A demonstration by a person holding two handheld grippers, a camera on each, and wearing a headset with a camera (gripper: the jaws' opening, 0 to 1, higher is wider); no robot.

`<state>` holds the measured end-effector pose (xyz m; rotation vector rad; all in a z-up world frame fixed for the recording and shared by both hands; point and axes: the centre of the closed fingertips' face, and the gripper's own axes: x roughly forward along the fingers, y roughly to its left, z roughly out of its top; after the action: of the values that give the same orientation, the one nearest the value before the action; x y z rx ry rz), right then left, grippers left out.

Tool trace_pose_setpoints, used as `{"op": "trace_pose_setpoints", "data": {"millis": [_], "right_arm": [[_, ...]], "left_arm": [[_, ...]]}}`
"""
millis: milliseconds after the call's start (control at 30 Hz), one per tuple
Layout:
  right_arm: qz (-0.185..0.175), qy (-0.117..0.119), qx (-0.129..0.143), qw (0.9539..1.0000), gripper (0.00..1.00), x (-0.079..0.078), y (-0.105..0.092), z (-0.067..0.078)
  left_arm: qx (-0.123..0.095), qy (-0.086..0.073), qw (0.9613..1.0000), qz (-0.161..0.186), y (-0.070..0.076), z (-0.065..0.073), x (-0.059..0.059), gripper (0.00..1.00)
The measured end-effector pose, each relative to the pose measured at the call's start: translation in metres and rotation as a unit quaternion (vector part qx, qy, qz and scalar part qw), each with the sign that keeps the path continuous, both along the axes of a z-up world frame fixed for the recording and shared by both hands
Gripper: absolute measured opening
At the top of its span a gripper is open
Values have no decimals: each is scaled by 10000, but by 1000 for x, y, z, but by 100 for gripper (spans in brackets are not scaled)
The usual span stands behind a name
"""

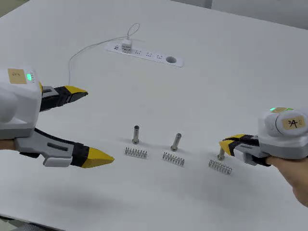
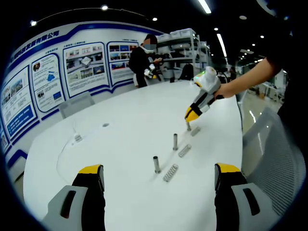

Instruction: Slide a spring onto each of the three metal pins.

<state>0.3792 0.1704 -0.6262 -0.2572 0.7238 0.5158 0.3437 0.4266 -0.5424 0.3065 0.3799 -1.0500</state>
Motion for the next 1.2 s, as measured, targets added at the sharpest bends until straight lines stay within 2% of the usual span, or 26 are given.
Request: {"op": "trace_pose_setpoints", "data": {"millis": [333,767,867,1200], "right_arm": [[87,-200,-62,9997,8,-9,-1,2],[-9,-147,8,9999,9,-12,-5,2],[-80,-89,67,9999,12,-14,-6,1],[-180,-144,170,9996,17,-19,-16,5]], "left_arm": [[79,13,10000,-43,0,-2,-4,97],[60,-4,9999,-108,-7,2,-7,97],[51,-3,9999,-105,-7,4,-7,98],[11,-9,10000,-99,-7,7,-7,97]]}}
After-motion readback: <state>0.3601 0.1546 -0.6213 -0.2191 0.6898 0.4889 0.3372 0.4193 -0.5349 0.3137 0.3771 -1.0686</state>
